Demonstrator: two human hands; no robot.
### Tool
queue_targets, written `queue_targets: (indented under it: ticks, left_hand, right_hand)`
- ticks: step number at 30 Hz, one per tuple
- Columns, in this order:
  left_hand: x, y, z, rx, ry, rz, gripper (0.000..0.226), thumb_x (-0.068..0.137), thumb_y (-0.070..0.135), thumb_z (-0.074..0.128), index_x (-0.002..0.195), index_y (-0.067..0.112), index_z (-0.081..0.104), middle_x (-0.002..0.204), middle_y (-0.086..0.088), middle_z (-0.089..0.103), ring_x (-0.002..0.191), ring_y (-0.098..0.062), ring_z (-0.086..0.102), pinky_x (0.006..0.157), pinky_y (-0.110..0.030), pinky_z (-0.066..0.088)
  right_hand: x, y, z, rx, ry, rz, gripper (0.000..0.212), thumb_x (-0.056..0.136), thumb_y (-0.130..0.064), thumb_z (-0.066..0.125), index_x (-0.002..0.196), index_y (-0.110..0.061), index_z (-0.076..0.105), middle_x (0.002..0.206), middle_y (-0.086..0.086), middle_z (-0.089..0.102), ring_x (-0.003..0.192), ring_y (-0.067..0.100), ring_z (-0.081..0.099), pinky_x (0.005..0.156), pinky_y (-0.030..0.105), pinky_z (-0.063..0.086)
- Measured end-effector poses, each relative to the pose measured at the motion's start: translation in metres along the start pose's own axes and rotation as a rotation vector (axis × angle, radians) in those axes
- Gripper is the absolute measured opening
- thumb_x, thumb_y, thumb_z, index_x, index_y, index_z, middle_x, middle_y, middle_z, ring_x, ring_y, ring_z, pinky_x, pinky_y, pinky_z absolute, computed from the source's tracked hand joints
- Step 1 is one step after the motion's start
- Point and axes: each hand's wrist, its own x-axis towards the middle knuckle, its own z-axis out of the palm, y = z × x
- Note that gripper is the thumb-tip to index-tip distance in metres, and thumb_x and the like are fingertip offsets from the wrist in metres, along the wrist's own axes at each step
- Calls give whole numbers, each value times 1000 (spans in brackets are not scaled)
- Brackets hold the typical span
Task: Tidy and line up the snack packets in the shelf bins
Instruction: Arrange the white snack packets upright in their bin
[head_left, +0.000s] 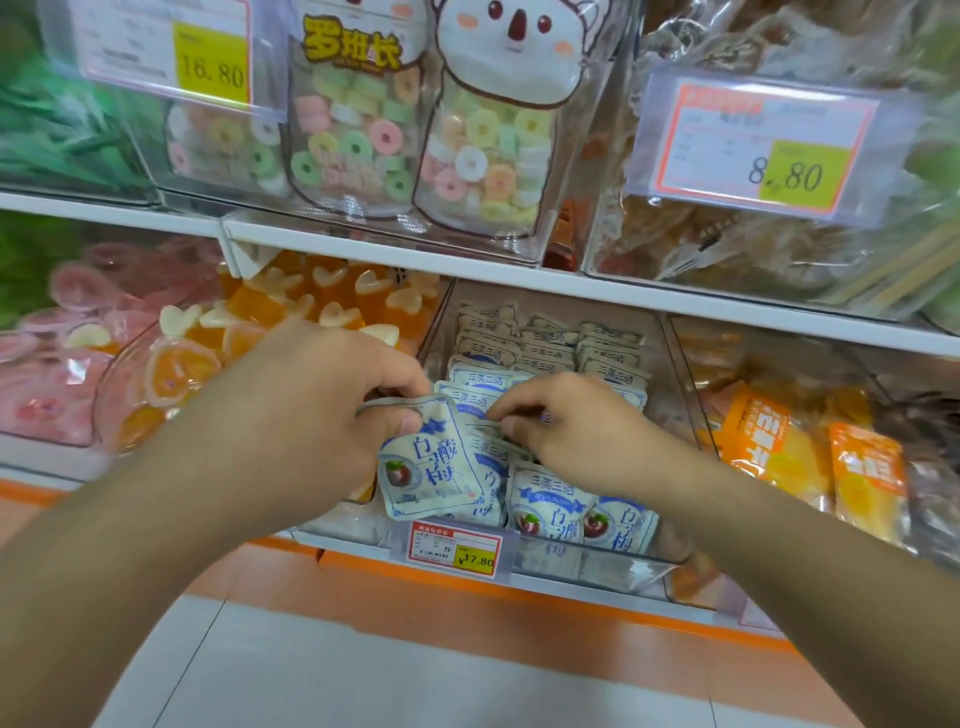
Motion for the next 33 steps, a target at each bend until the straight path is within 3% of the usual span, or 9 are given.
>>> queue_targets:
  ticks: [5, 9, 11, 13, 17, 22, 26, 29, 33]
  left_hand:
    - [12, 16, 18, -28, 30, 106, 13, 92, 29, 72, 80, 32, 67, 72, 12, 58, 75, -6, 52, 69, -33, 45]
    - [23, 21, 30, -5, 70, 156, 7, 91, 25, 73, 89, 32, 73, 82, 14, 67, 87, -14, 62, 76, -41, 52]
    - [28, 18, 36, 45, 16, 128, 6, 93, 27, 71, 91, 32, 72, 86, 13, 69, 88, -14, 62, 76, -40, 53]
    - [28, 16, 46, 196, -129, 115, 5, 95, 30, 66, 95, 34, 69, 88, 11, 68, 85, -14, 62, 72, -38, 55]
    - [23, 16, 75, 519, -392, 79, 12, 95, 19, 60, 100, 29, 63, 100, 3, 62, 71, -16, 59, 54, -30, 49]
    - [26, 19, 79, 345, -311, 93, 49, 100, 39, 53, 147, 42, 39, 148, 17, 44, 126, -12, 55, 91, -33, 55]
    - [37, 21, 83, 295, -327, 103, 64, 103, 46, 45, 159, 36, 15, 162, 16, 28, 143, -15, 39, 106, -36, 47]
    - [41, 22, 91, 444, -403, 175, 56, 106, 44, 40, 158, 35, 22, 158, 16, 36, 139, -20, 44, 107, -36, 41]
    - [45, 11, 87, 425, -419, 183, 37, 102, 45, 54, 138, 39, 50, 134, 15, 55, 124, -16, 53, 96, -34, 49]
  right_hand:
    - [-30, 15, -18, 84, 85, 29, 22, 105, -29, 59, 96, -41, 74, 90, -5, 76, 74, 24, 68, 70, 42, 58]
    - [-54, 28, -27, 87, 135, 33, 22, 103, -18, 60, 97, -33, 75, 69, -25, 67, 49, 3, 58, 43, 16, 39]
    - [-63, 32, -32, 48, 158, 19, 21, 102, -14, 60, 101, -28, 75, 65, -25, 63, 57, -6, 58, 49, 9, 38]
    - [-68, 36, -35, -87, 171, -23, 21, 101, -14, 60, 106, -29, 74, 83, -22, 65, 78, -6, 60, 66, 9, 42]
    - [-69, 46, -38, -423, 73, -87, 25, 95, -36, 68, 119, -32, 68, 108, -12, 66, 108, 10, 53, 94, 32, 48]
    - [-69, 47, -35, -669, -25, -63, 44, 95, -52, 67, 134, -32, 63, 125, -8, 64, 126, 19, 48, 107, 38, 38]
    - [-64, 44, -29, -603, -8, -48, 62, 98, -54, 59, 154, -32, 44, 147, -7, 56, 139, 19, 46, 117, 40, 33]
    - [-59, 43, -27, -561, -33, -76, 52, 103, -52, 51, 153, -35, 48, 152, -13, 55, 140, 17, 50, 118, 40, 32]
    - [-56, 48, -30, -541, -34, -53, 39, 103, -43, 60, 141, -37, 60, 131, -11, 71, 124, 20, 61, 106, 34, 43]
